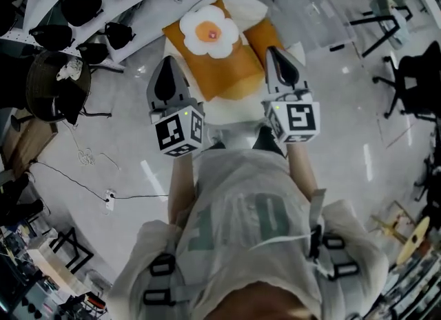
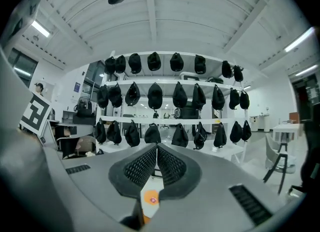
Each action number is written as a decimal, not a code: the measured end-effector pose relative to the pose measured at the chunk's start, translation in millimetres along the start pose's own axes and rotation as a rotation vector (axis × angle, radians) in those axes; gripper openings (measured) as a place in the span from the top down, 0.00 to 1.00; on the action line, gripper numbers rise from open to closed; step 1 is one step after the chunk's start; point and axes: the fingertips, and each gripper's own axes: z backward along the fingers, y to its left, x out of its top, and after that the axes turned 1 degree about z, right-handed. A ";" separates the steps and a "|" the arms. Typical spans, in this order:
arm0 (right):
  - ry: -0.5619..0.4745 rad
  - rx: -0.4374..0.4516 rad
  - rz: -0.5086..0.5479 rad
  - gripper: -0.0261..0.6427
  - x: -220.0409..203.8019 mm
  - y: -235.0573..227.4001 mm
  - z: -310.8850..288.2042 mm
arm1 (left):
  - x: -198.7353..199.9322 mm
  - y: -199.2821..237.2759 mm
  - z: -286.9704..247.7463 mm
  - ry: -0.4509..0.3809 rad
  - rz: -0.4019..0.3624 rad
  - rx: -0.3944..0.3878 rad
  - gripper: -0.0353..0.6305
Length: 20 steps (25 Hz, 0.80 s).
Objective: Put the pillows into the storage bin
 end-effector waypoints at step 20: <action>-0.081 0.070 -0.045 0.67 17.7 -48.8 -0.2 | 20.1 -44.3 -18.0 -0.066 0.026 -0.002 0.80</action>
